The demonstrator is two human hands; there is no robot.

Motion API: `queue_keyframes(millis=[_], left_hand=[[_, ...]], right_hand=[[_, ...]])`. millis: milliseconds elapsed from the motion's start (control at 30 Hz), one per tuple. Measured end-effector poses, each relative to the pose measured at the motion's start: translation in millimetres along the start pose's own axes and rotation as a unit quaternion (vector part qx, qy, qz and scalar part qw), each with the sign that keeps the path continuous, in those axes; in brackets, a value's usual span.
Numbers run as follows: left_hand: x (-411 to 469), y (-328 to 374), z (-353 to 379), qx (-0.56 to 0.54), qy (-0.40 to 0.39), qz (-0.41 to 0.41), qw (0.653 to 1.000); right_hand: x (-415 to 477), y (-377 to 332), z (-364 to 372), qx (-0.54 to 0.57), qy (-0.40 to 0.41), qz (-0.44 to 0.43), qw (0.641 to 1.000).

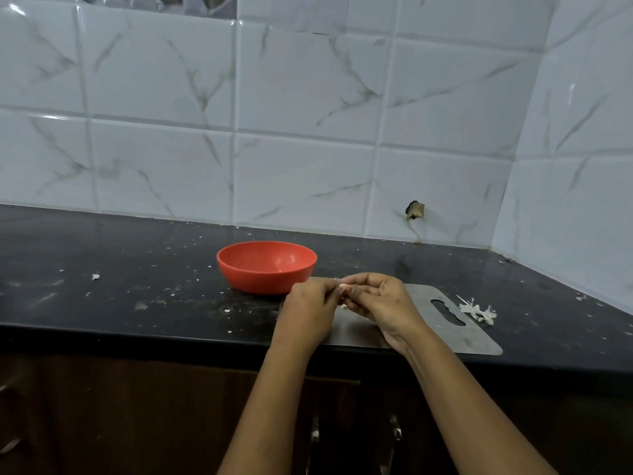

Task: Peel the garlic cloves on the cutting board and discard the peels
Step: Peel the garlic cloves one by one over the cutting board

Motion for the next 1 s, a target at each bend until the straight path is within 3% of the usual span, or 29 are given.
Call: queue_keyframes(millis=[167,433,600,667,1000], left_hand=[[-3,2,0,0.063,0.033,0.006,0.997],[-6,6,9,0.176,-0.007,0.009,0.984],[-7,9,9,0.246,0.007,0.048,0.968],[-6,8,7,0.223,0.015,0.044,0.974],[-6,5,9,0.189,0.043,0.059,0.979]], right_hand=[[-3,0,3,-0.038,-0.02,-0.022,0.999],[-3,1,5,-0.143,-0.002,-0.055,0.988],[-3,-1,10,-0.302,-0.028,-0.122,0.945],[-3,-1,12,-0.333,-0.042,-0.141,0.931],[3,8,9,-0.21,-0.113,-0.042,0.97]])
Point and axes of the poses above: each hand's wrist, its own x-axis towards the middle knuckle, its own z-axis out of the palm, y = z × x, the point moved 4 cm from there along x, towards the middle knuckle, and after that the axes turned 5 degrees about y, right-handed, at the moved point
